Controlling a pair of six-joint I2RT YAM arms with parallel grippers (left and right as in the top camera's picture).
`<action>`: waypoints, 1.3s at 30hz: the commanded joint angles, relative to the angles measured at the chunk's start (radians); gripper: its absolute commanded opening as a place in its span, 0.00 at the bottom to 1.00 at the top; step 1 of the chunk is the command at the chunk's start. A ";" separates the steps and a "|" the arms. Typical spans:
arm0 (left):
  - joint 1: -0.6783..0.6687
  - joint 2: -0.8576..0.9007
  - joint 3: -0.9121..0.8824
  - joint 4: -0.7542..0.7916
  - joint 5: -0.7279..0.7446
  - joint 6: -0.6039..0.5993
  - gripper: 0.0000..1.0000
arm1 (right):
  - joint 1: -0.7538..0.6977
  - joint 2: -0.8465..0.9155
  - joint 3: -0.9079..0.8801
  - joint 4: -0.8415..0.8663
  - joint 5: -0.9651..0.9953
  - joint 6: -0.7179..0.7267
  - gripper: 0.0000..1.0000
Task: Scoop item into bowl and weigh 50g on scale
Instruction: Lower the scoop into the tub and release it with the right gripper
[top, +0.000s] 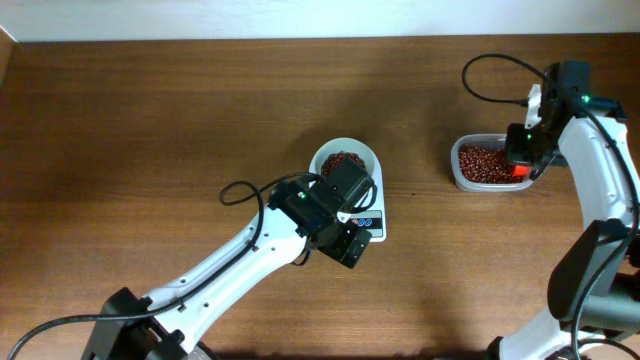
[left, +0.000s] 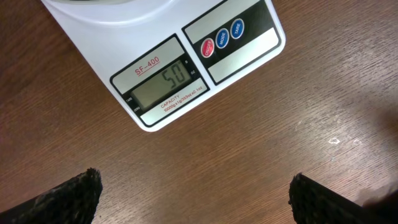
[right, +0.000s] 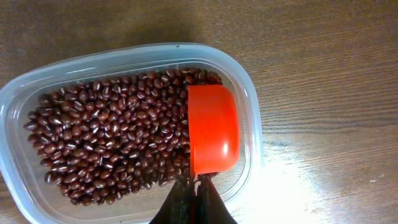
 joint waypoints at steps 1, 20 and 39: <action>-0.003 -0.013 -0.004 0.001 -0.010 0.010 0.99 | 0.002 0.004 -0.038 0.007 -0.026 0.009 0.04; -0.003 -0.013 -0.004 0.001 -0.010 0.010 0.99 | 0.001 0.009 -0.086 0.071 -0.337 0.031 0.04; -0.003 -0.013 -0.004 0.001 -0.010 0.010 0.99 | 0.001 0.009 -0.086 0.190 -0.329 0.031 0.04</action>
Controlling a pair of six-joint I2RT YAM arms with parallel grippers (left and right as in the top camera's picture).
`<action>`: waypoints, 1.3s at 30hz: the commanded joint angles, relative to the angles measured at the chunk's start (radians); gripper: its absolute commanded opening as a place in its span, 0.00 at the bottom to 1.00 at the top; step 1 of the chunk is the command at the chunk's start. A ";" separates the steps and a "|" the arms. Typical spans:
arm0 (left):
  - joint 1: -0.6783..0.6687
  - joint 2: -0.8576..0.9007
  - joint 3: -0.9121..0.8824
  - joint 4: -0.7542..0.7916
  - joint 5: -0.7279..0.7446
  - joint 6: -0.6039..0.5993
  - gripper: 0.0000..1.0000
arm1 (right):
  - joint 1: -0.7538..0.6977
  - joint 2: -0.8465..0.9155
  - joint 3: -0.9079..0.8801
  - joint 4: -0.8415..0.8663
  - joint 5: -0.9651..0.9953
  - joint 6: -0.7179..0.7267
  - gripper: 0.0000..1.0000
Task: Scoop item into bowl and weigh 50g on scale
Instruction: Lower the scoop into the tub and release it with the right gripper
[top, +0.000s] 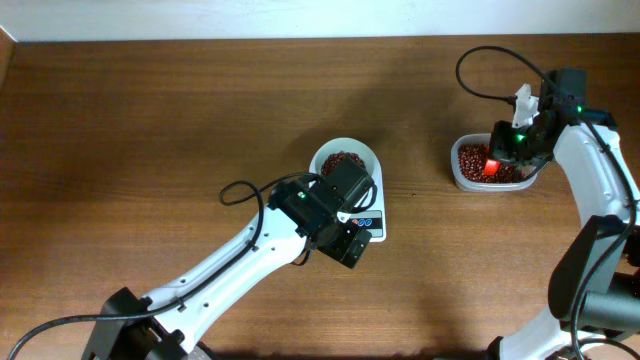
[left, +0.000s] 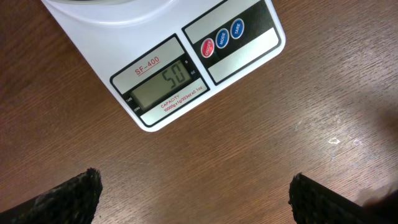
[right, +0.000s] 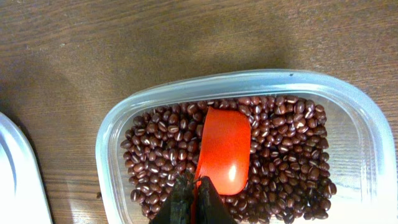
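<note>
A white bowl (top: 345, 158) holding red beans sits on the white scale (left: 186, 62), whose display reads 50. My left gripper (left: 196, 193) hangs open over bare wood just in front of the scale. My right gripper (right: 194, 190) is shut on the handle of an orange scoop (right: 225, 149), which lies bottom up on the red beans (right: 161, 146) in a clear plastic container (right: 118, 130). In the overhead view the scoop (top: 492, 166) is over the middle of that container (top: 462, 178) at the right.
A white edge (right: 15, 168) shows at the left of the right wrist view. Black cables loop beside both arms. The light wall (top: 300, 15) runs along the table's far edge.
My right gripper has moved left with the scoop, from the container's right wall to its middle. The left arm, the scale and its reading of 50 are unchanged.
</note>
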 joint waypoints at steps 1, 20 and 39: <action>-0.003 -0.013 -0.004 0.001 -0.010 0.010 0.99 | 0.003 0.009 0.000 0.031 -0.019 -0.003 0.04; -0.003 -0.013 -0.004 0.001 -0.010 0.010 0.99 | 0.003 0.015 0.001 0.045 0.059 -0.003 0.81; -0.003 -0.013 -0.004 0.001 -0.010 0.010 0.99 | 0.003 0.014 0.219 -0.012 0.150 -0.003 0.99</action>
